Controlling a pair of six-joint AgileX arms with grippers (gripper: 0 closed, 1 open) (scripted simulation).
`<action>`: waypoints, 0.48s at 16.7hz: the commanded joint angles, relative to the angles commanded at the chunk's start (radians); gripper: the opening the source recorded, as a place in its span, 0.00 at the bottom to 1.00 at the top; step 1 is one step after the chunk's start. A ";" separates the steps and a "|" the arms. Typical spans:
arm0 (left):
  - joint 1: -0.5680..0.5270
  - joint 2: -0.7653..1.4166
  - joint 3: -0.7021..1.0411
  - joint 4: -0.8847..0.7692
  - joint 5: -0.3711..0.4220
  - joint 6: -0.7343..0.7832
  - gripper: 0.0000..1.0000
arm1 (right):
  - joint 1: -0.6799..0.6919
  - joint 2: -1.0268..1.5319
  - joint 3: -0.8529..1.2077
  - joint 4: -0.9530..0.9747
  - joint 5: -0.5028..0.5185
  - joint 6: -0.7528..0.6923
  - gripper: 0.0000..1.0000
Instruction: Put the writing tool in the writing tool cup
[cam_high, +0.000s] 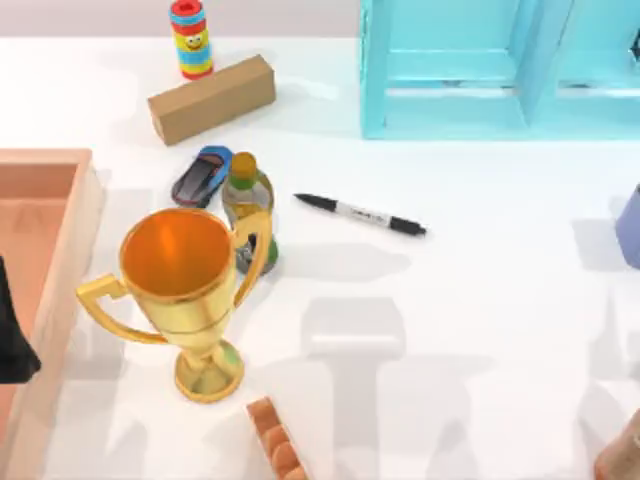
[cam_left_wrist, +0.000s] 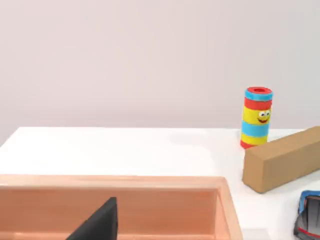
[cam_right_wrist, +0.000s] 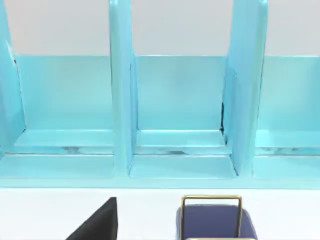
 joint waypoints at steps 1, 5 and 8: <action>0.000 0.000 0.000 0.000 0.000 0.000 1.00 | 0.000 0.000 0.000 0.000 0.000 0.000 1.00; 0.000 0.000 0.000 0.000 0.000 0.000 1.00 | 0.032 0.057 0.060 -0.049 -0.010 -0.019 1.00; 0.000 0.000 0.000 0.000 0.000 0.000 1.00 | 0.094 0.205 0.213 -0.164 -0.024 -0.061 1.00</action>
